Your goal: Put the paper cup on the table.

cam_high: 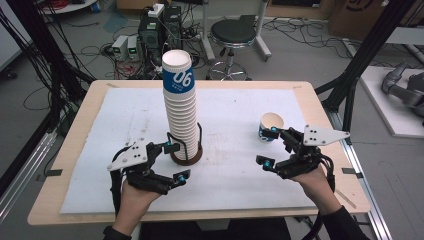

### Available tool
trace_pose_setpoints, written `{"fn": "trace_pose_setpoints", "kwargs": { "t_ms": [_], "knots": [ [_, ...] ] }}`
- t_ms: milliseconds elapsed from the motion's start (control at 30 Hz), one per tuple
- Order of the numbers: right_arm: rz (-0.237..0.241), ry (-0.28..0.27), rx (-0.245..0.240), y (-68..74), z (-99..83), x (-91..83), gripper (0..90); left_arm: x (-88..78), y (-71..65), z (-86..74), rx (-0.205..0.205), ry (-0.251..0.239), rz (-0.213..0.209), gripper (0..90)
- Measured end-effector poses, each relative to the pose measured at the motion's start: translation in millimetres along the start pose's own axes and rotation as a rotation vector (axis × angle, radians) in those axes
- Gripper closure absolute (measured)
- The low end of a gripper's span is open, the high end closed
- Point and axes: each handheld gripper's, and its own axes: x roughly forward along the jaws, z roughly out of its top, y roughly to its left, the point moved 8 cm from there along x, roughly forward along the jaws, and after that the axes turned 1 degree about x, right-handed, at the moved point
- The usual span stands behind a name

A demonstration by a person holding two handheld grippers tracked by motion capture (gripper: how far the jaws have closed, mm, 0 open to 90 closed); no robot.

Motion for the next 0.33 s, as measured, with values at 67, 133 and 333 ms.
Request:
{"fn": "trace_pose_setpoints", "kwargs": {
  "t_ms": [67, 133, 333],
  "knots": [
    [0.003, 0.000, 0.002, 0.2, 0.0, 0.3, 14.6, -0.3, 0.6, -0.6, 0.000, 0.003, 0.001, 15.5],
    [0.002, 0.001, 0.004, 0.4, -0.2, 0.7, 14.6, -0.6, 1.1, -1.3, -0.001, 0.005, 0.003, 15.4],
    [0.003, -0.004, 0.003, -1.9, -0.6, 1.3, 14.6, -1.5, 2.5, -4.1, -0.003, 0.014, 0.010, 15.5]
  ]
}}
